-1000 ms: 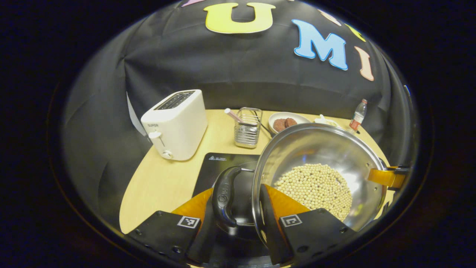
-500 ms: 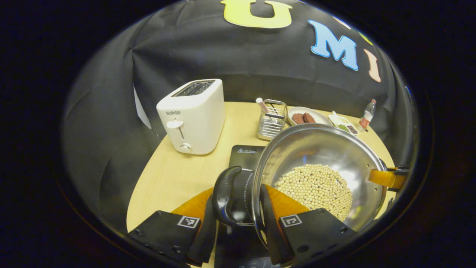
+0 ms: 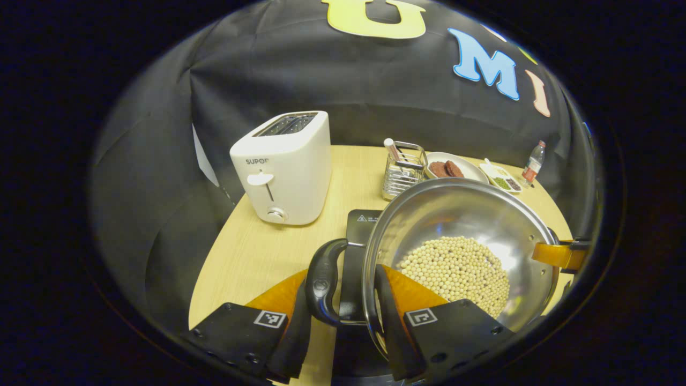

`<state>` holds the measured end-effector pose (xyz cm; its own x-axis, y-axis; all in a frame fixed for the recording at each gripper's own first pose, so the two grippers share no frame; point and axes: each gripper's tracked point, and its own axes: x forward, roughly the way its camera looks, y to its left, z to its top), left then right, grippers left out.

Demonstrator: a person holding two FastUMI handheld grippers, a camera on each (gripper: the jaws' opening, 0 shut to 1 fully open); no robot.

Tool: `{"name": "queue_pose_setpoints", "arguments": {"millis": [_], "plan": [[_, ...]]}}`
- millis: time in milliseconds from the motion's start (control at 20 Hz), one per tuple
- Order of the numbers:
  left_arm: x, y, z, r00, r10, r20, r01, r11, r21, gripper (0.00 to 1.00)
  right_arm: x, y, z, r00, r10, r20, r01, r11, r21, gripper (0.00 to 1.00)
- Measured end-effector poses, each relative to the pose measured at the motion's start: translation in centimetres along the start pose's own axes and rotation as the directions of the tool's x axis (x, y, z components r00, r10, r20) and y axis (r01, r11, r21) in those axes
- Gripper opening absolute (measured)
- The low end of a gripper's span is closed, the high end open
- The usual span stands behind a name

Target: First push the handle of the pot to place it horizontally, then grasp the pot with both hands and set it on the induction cooktop.

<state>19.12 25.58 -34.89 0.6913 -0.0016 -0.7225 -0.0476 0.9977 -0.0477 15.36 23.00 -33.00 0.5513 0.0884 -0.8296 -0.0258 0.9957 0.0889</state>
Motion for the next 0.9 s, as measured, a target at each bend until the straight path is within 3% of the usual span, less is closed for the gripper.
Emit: {"name": "queue_pose_setpoints", "arguments": {"millis": [200, 350, 400, 500, 750, 900], "plan": [[0.0, 0.1, -0.1, 0.999, 0.021, 0.025, -0.021, 1.0, 0.008, 0.72, 0.0, -0.1, 0.0, 1.0, 0.014, 0.011, -0.014, 1.0, 0.009, 0.49], [-0.6, -0.5, 0.6, 0.997, 0.026, 0.079, -0.03, 0.999, 0.044, 0.87, -0.3, 0.6, -0.1, 0.999, 0.041, 0.036, -0.041, 0.999, -0.013, 0.58], [-0.8, -0.7, 0.9, 0.995, 0.029, 0.091, -0.034, 0.998, 0.055, 0.92, -0.3, 0.8, 0.5, 0.998, 0.042, 0.055, -0.041, 0.999, -0.026, 0.77], [-1.0, -0.5, 1.2, 0.993, 0.04, 0.108, -0.046, 0.997, 0.056, 1.0, -0.5, 0.6, 0.7, 0.997, 0.029, 0.077, -0.025, 0.999, -0.046, 0.96], [-1.8, 0.8, 1.5, 0.987, 0.092, 0.134, -0.097, 0.995, 0.029, 1.0, -1.3, 0.4, 1.0, 0.995, 0.026, 0.099, -0.021, 0.998, -0.053, 0.99], [-3.1, 0.4, 2.6, 0.98, 0.08, 0.181, -0.081, 0.997, 0.002, 1.0, -2.4, -0.1, 2.1, 0.989, 0.025, 0.145, -0.019, 0.999, -0.038, 0.99]]}}
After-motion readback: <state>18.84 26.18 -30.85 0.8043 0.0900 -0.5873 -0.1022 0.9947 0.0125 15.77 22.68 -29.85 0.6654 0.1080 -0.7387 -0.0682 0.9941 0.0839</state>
